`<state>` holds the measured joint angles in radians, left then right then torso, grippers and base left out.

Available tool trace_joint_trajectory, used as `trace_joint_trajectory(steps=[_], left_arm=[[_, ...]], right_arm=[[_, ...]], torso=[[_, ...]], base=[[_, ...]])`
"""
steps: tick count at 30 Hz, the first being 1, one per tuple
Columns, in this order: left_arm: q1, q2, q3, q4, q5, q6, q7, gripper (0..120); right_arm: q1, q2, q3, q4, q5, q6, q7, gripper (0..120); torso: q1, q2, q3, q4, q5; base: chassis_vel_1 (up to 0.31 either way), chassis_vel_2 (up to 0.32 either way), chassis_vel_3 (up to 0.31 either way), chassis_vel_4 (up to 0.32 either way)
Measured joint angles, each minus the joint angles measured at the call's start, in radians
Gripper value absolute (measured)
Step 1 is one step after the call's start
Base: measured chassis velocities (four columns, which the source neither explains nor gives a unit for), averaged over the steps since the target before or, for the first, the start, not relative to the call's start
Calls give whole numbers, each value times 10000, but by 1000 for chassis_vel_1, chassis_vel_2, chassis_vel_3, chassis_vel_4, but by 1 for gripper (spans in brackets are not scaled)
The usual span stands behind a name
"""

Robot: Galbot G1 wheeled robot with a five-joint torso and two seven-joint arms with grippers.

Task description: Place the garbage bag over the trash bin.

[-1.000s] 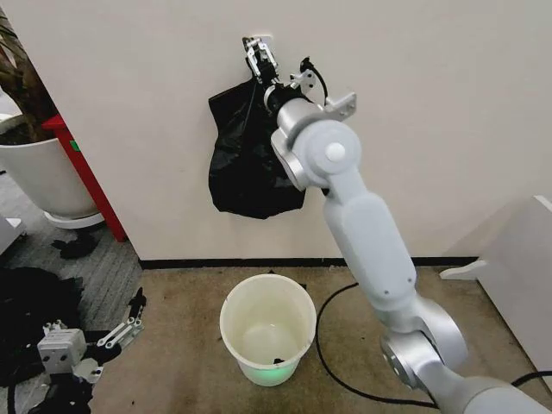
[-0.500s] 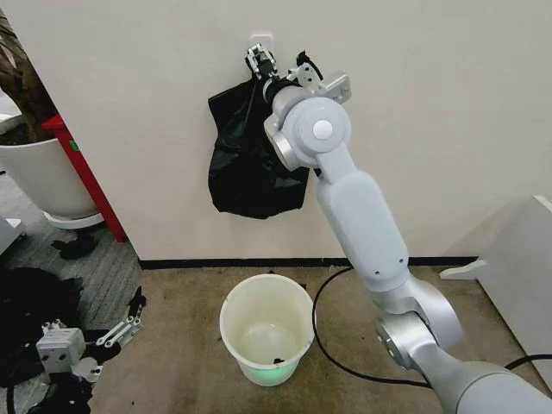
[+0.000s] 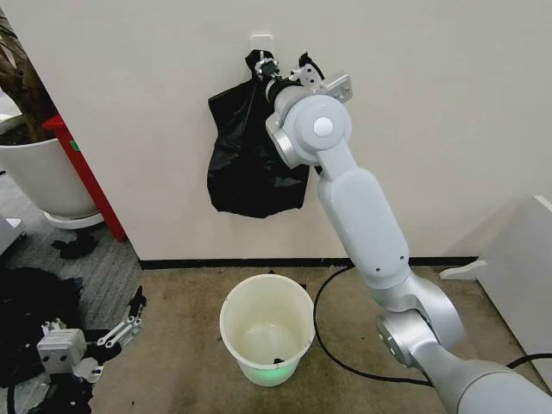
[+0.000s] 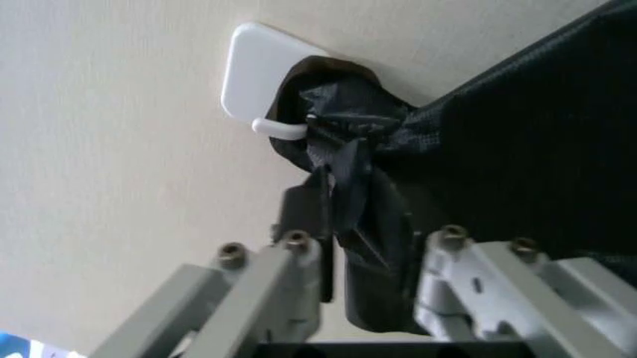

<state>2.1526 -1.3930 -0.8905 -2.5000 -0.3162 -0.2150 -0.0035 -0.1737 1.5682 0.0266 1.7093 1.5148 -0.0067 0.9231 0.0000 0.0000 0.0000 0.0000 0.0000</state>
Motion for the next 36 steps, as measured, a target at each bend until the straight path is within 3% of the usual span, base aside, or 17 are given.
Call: trace_joint_trajectory(steps=[3, 21, 36], left_arm=[[3, -18, 11, 0, 23, -9, 8, 100], [22, -59, 35, 0, 120, -58, 22, 100], [75, -87, 24, 0, 199, -117, 42, 100]], right_arm=[[-61, -69, 4, 48, 56, 11, -14, 0], [-845, -595, -116, 941, 440, 20, 71, 0], [-2980, -1187, -134, 2252, 577, -56, 65, 0]], torso=[[0, 0, 0, 0, 0], [0, 0, 0, 0, 0], [-1, 0, -1, -1, 1]], base=[[0, 0, 0, 0], [0, 0, 0, 0], [0, 0, 0, 0]])
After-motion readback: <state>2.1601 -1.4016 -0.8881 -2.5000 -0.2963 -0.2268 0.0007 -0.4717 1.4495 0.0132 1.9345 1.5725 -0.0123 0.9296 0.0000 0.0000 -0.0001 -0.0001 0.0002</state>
